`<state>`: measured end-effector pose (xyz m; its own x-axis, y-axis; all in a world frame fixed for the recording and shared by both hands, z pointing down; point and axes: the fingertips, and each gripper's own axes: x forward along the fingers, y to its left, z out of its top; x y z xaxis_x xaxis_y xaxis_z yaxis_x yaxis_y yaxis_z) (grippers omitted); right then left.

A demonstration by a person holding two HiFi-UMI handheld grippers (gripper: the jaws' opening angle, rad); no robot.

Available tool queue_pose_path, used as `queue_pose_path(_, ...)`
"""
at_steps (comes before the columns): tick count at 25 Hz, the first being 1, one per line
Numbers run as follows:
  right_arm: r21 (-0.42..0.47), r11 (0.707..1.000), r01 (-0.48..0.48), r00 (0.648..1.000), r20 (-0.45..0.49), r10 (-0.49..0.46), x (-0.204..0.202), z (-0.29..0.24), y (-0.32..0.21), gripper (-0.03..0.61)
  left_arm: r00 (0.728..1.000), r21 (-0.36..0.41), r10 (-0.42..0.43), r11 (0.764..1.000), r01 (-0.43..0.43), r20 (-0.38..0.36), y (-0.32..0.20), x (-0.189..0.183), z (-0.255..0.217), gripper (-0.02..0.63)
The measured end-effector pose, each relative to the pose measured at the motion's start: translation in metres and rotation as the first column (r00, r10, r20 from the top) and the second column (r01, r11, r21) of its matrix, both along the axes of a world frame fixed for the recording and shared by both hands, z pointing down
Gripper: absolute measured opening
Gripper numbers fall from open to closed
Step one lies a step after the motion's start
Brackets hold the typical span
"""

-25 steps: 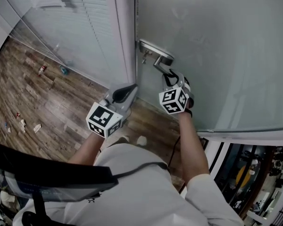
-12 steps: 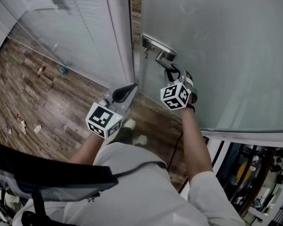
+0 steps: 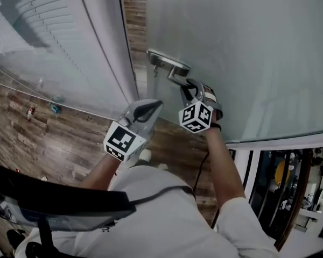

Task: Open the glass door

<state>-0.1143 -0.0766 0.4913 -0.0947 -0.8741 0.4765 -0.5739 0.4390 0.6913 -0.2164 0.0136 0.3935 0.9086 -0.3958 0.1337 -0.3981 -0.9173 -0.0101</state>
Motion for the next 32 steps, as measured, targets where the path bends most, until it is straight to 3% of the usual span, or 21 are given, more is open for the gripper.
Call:
queue_pose_path(7, -0.015, 0.999, -0.031, 0.999, -0.012, 0.030, 0.024, 0.001, -0.029, 0.123, 0.988, -0.007, 0.152, 0.988, -0.152, -0.013, -0.015, 0.030, 0.008, 0.003)
queue_pose_path(14, -0.016, 0.998, -0.058, 0.998, -0.018, 0.058, 0.037, 0.000, -0.046, 0.120, 0.976, -0.021, 0.218, 0.976, -0.218, -0.009, -0.019, 0.047, 0.015, 0.003)
queue_pose_path(22, 0.004, 0.999, -0.053, 0.999, -0.012, 0.053, 0.060, -0.002, -0.071, 0.117, 0.982, -0.021, 0.191, 0.981, -0.191, -0.003, -0.040, 0.081, 0.017, 0.003)
queue_pose_path(32, -0.001, 1.000, -0.012, 0.999, -0.030, 0.012, 0.092, -0.008, -0.110, 0.106, 0.997, -0.071, 0.082, 0.994, -0.082, -0.010, -0.087, 0.137, 0.006, 0.003)
